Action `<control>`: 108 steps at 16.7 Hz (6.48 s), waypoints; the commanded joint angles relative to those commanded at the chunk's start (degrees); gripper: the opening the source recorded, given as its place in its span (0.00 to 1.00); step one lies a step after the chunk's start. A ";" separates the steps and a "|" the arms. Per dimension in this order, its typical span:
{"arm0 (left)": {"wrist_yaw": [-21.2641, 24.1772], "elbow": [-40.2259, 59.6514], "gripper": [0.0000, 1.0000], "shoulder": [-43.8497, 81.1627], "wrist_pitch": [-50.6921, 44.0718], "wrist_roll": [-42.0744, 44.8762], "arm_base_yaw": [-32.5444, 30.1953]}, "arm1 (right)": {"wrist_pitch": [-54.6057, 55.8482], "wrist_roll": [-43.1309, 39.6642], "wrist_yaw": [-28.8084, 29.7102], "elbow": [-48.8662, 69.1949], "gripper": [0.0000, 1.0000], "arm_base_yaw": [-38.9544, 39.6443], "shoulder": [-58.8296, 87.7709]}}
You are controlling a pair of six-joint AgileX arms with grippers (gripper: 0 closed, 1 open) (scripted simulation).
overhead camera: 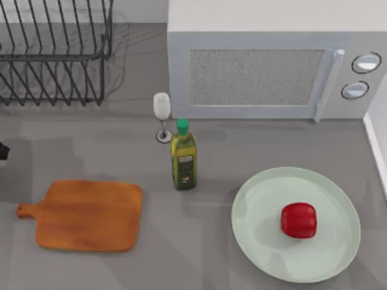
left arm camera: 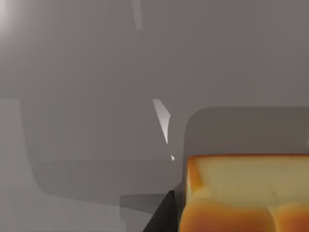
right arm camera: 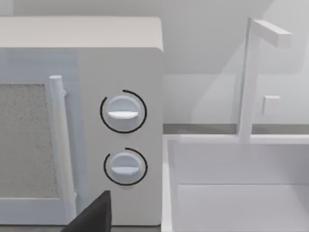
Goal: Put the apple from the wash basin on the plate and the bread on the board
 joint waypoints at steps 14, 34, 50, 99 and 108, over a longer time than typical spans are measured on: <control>0.48 12.74 0.00 -7.53 -19.43 -0.37 -0.26 | 0.00 0.00 0.00 0.00 1.00 0.00 0.00; 0.12 2.95 0.00 -14.54 -16.94 -23.14 -18.99 | 0.00 0.00 0.00 0.00 1.00 0.00 0.00; -0.10 -5.93 0.00 -18.84 -12.72 -39.51 -32.39 | 0.00 0.00 0.00 0.00 1.00 0.00 0.00; -0.07 -22.04 1.00 -33.42 5.41 -36.44 -29.46 | 0.00 0.00 0.00 0.00 1.00 0.00 0.00; 0.00 -47.81 1.00 -75.79 25.31 -29.16 -21.78 | 0.00 0.00 0.00 0.00 1.00 0.00 0.00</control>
